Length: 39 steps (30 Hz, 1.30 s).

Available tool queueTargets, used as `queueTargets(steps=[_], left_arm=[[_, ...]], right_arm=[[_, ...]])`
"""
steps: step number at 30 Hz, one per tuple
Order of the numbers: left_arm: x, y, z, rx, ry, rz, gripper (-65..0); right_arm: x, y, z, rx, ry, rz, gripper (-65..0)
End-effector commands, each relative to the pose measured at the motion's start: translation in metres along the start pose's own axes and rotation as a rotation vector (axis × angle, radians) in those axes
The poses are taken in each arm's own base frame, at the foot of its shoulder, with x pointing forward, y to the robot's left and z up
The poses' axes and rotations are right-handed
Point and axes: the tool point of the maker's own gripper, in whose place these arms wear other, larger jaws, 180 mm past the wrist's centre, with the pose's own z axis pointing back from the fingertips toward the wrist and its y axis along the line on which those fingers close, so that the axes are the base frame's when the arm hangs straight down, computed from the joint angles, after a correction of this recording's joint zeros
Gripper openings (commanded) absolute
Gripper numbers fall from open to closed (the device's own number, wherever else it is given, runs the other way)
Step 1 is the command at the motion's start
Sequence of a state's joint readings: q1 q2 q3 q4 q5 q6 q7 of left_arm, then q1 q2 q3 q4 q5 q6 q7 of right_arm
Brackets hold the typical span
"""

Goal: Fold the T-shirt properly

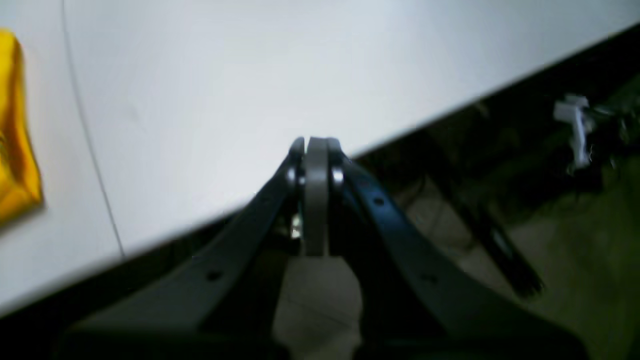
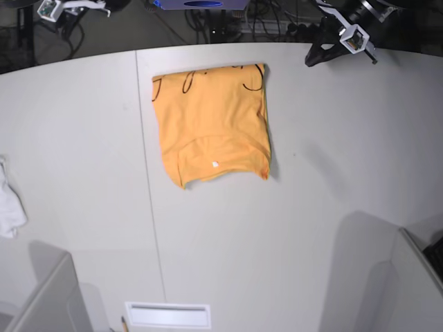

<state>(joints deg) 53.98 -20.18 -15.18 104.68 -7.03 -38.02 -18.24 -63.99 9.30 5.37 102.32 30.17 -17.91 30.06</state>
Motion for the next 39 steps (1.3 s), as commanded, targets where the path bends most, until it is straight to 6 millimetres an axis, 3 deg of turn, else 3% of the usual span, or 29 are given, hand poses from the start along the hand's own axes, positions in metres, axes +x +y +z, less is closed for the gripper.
queueTargets(steps=[1, 5, 8, 13, 16, 19, 22, 25, 27, 30, 34, 39], left_arm=[[-0.006, -0.005, 0.011, -0.004, -0.001, 0.038, -65.0], [-0.051, -0.011, 0.036, 0.033, 0.041, 0.166, -65.0], [-0.096, -0.018, 0.058, 0.075, 0.092, 0.279, -65.0], [-0.163, -0.043, 0.087, 0.114, 0.178, 0.443, -65.0], [-0.208, -0.063, 0.096, 0.109, 0.281, 0.524, -65.0], [-0.245, -0.068, 0.098, 0.103, 0.384, 0.562, -65.0], [-0.267, -0.076, 0.09, 0.129, 0.43, 0.608, -65.0], [-0.286, -0.082, 0.081, 0.186, 0.476, 0.647, -65.0], [-0.299, -0.075, 0.073, 0.249, 0.517, 0.602, -65.0], [-0.315, -0.07, 0.066, 0.331, 0.593, 0.497, -65.0], [-0.323, -0.088, 0.039, 0.362, 0.646, 0.442, -65.0], [-0.339, -0.104, 0.013, 0.321, 0.809, 0.462, -65.0]], right_arm=[[-0.011, -0.005, 0.008, -0.003, 0.024, 0.029, -65.0], [-0.09, 0.003, 0.026, 0.086, 0.224, 0.117, -65.0], [-0.145, 0.014, 0.035, 0.178, 0.345, 0.203, -65.0], [-0.201, 0.048, 0.056, 0.294, 0.381, 0.269, -65.0], [-0.236, 0.06, 0.058, 0.344, 0.389, 0.353, -65.0], [-0.269, 0.066, 0.051, 0.355, 0.452, 0.457, -65.0], [-0.278, 0.068, 0.025, 0.353, 0.472, 0.544, -65.0], [-0.271, 0.078, 0.003, 0.37, 0.437, 0.569, -65.0], [-0.264, 0.084, -0.017, 0.362, 0.416, 0.573, -65.0], [-0.273, 0.068, -0.033, 0.302, 0.536, 0.609, -65.0], [-0.279, 0.063, -0.051, 0.251, 0.661, 0.637, -65.0], [-0.273, 0.034, -0.071, 0.178, 0.733, 0.68, -65.0]])
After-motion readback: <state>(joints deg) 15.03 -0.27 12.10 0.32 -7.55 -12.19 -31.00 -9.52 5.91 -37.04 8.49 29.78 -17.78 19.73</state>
